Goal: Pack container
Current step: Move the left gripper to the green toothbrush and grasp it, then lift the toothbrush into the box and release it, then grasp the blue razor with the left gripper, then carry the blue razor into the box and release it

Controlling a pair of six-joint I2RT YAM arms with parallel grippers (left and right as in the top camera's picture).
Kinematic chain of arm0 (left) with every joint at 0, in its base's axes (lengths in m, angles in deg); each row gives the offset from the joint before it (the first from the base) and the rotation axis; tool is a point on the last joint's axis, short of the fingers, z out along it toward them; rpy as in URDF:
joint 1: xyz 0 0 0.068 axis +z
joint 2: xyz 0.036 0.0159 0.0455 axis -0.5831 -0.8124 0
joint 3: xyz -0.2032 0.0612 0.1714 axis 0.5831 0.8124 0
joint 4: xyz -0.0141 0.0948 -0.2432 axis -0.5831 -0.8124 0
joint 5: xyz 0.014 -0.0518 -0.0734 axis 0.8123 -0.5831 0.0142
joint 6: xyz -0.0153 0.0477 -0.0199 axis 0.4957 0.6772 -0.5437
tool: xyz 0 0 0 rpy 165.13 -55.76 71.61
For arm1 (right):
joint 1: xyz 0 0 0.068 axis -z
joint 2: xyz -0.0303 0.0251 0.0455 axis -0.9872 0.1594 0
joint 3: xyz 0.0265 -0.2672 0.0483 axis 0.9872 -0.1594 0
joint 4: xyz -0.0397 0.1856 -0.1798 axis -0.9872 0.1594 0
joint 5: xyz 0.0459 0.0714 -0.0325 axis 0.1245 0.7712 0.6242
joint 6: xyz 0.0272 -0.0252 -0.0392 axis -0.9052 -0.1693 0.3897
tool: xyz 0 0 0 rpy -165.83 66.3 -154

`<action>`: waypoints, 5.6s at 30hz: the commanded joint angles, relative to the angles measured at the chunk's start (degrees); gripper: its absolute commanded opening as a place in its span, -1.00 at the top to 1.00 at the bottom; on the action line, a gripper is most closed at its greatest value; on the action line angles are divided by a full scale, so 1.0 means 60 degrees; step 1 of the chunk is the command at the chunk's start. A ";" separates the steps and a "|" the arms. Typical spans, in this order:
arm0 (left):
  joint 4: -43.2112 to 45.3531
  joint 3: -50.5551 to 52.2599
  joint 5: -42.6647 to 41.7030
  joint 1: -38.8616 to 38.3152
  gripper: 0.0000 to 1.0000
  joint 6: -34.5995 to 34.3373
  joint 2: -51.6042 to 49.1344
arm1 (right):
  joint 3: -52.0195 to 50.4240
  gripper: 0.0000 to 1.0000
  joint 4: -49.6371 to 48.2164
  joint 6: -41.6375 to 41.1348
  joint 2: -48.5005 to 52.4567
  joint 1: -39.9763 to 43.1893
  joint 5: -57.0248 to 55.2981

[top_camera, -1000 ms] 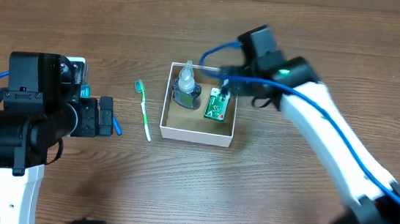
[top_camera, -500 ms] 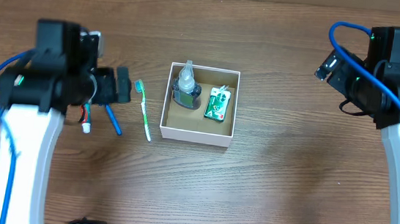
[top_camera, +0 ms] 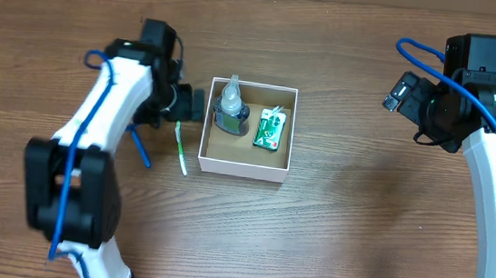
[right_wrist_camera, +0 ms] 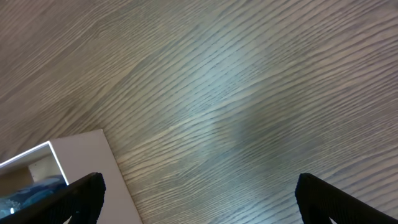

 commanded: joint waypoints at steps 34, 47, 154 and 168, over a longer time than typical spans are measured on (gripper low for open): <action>-0.0423 -0.0135 0.0146 -0.0080 0.76 -0.0754 -0.1876 | -0.0022 -1.00 0.0182 0.0073 -0.0011 0.0018 0.0055; -0.0794 -0.0357 0.0186 -0.0084 0.92 -0.0732 -0.1712 | -0.0022 -1.00 0.0240 0.0106 -0.0011 0.0018 0.0051; 0.0925 0.1483 0.1067 0.1002 0.32 -0.1610 -0.1122 | -0.0022 -1.00 0.0783 -0.0725 -0.0011 0.0805 -0.1217; -0.0029 0.0379 0.1173 0.0987 0.92 -0.1537 -0.0951 | -0.0022 -1.00 0.0878 -0.0718 -0.0011 0.0805 -0.1217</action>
